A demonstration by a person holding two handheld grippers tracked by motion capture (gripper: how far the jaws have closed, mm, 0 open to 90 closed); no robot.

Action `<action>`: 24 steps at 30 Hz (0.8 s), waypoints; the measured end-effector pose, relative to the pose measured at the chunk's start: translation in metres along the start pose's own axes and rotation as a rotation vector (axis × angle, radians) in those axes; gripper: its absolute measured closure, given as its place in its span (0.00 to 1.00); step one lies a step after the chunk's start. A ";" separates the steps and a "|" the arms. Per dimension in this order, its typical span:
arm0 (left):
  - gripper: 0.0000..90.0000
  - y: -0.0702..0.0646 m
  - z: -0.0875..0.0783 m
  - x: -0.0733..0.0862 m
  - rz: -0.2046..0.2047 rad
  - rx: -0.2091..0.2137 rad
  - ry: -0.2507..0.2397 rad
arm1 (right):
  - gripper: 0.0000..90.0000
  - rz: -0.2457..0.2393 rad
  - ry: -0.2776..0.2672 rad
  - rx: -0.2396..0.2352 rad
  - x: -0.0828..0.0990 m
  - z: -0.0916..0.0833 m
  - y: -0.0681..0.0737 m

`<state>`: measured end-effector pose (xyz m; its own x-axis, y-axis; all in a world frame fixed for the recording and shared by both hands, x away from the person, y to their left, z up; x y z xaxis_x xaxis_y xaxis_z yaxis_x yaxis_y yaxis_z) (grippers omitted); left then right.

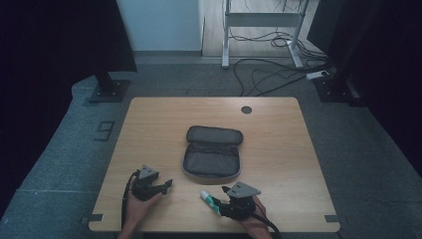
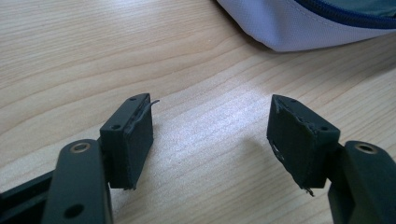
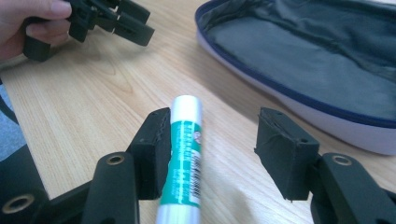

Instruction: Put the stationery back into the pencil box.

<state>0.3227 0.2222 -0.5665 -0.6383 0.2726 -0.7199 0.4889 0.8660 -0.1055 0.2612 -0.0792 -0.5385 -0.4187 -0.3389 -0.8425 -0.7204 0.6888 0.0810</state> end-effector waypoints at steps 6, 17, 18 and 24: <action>0.36 -0.003 -0.001 0.001 0.017 -0.025 0.006 | 0.53 -0.008 0.026 -0.022 0.002 0.013 0.007; 0.36 -0.006 0.000 0.002 0.038 -0.051 0.014 | 0.57 -0.023 0.060 -0.038 0.006 0.022 0.013; 0.36 -0.006 0.000 0.002 0.034 -0.052 0.011 | 0.58 -0.024 0.064 -0.040 0.007 0.023 0.014; 0.37 -0.006 0.000 0.002 0.038 -0.053 0.014 | 0.63 -0.044 0.102 -0.049 0.011 0.029 0.016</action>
<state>0.3187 0.2176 -0.5671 -0.6284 0.3113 -0.7129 0.4807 0.8759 -0.0412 0.2606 -0.0531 -0.5617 -0.4387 -0.4329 -0.7875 -0.7641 0.6409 0.0734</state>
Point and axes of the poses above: each handheld gripper's, and its own axes: z roughly forward along the jaws, x roughly out of its underside, y roughly to its left, the point moved 3 cm from there along z, roughly forward along the jaws
